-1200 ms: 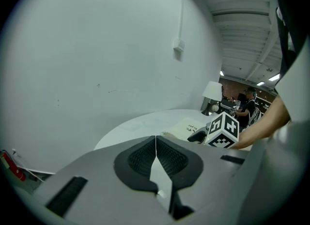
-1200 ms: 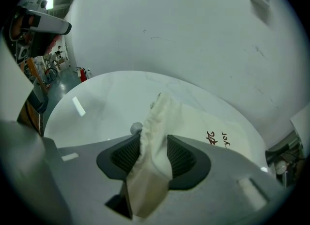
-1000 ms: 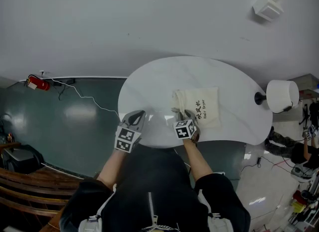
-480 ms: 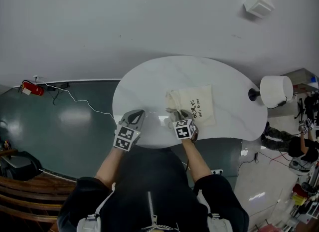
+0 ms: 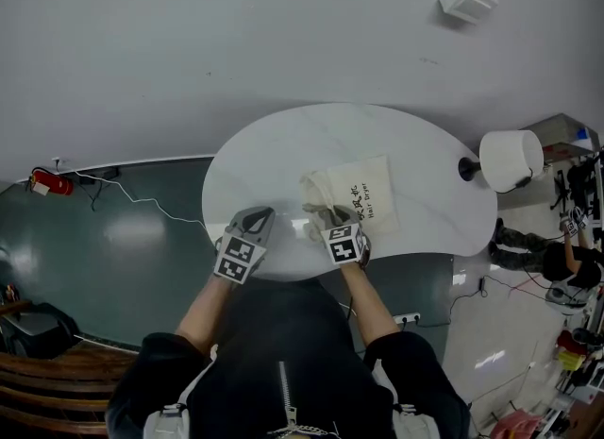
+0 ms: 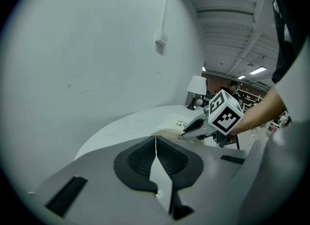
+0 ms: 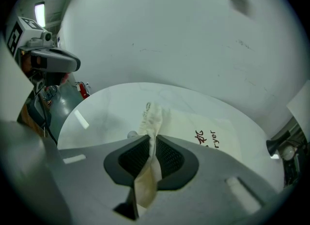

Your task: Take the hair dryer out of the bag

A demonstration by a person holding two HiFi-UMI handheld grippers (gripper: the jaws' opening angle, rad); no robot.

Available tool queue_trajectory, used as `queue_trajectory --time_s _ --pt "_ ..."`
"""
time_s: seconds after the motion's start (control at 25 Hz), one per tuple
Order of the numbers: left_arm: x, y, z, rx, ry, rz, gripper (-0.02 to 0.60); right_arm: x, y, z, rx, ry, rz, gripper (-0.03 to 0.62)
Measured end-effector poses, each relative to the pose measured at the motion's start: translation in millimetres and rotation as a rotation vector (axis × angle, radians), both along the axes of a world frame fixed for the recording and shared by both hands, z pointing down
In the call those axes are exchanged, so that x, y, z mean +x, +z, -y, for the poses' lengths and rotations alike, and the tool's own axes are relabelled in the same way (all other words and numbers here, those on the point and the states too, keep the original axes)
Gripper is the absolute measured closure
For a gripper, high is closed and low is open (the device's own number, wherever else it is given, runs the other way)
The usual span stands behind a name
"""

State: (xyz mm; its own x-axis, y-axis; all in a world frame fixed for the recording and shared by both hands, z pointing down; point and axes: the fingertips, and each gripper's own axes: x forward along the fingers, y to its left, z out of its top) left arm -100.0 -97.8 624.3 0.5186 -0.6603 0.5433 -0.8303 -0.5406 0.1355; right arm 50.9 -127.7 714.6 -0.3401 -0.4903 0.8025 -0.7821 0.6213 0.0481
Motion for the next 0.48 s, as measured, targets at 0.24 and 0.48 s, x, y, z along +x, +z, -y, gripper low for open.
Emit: queue_trajectory --time_s 0.24,0.48 --pt "20.7 2.7 5.5 0.007 0.086 0.024 0.568 3.3 -10.1 0.6 0.006 -0.024 0.026 0.556" --pt "40.0 1.9 11.0 0.022 0.157 0.033 0.568 6.3 -16.1 0.5 -0.004 -0.038 0.059 0.556"
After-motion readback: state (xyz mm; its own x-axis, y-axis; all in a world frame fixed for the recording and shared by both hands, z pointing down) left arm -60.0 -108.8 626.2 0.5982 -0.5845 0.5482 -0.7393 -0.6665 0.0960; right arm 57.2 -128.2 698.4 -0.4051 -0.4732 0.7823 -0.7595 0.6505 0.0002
